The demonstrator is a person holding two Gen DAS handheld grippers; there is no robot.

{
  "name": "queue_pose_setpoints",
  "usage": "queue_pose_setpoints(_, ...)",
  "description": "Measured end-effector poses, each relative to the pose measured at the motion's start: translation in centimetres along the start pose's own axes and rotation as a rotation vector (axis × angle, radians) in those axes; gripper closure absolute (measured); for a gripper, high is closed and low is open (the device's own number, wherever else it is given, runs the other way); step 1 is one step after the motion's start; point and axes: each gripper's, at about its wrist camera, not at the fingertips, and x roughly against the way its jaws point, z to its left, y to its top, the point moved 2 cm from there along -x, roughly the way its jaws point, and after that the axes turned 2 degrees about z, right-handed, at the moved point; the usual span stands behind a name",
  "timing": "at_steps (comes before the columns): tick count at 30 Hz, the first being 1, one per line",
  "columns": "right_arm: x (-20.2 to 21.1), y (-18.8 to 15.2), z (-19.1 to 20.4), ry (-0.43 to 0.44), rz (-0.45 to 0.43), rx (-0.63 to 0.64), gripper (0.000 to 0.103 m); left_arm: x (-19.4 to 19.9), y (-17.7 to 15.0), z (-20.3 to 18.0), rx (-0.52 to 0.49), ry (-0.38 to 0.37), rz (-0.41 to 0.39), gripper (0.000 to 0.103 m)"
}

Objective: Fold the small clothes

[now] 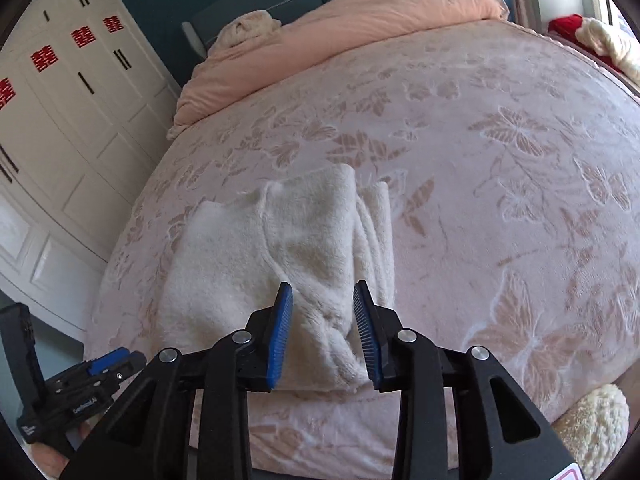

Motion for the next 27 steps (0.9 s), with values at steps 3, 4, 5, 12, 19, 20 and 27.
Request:
queue_pose_setpoints(3, -4.5, -0.7, 1.1, -0.096, 0.122, 0.115, 0.098, -1.4, 1.8, -0.8, -0.011, 0.030, -0.005, 0.048)
queue_pose_setpoints(4, -6.8, -1.5, 0.5, -0.155, 0.175, 0.139, 0.103, -3.0, 2.0, -0.9, -0.021, 0.050, 0.024, 0.048)
queue_pose_setpoints(5, -8.7, -2.4, -0.3, -0.162, 0.213, 0.140, 0.103, -4.9, 1.9, -0.9, -0.028, 0.076, 0.065, 0.048)
queue_pose_setpoints(12, -4.0, -1.3, -0.1, -0.084, 0.134, 0.052, 0.103, -6.1, 1.0, -0.9, -0.002, 0.114, 0.123, 0.046)
queue_pose_setpoints(19, 1.6, -4.4, -0.5, -0.124, 0.080, -0.015, 0.094, -1.8, -1.2, -3.4, -0.065, 0.190, 0.058, 0.026)
queue_pose_setpoints(20, 2.0, -5.0, -0.7, -0.146, 0.078, -0.019, 0.092, -1.2, -1.6, -3.8, -0.069, 0.198, 0.041, 0.024)
queue_pose_setpoints(27, 4.4, -8.0, -0.5, -0.246, 0.033, -0.002, 0.060, 1.6, -4.1, -6.7, -0.075, 0.233, -0.062, 0.013)
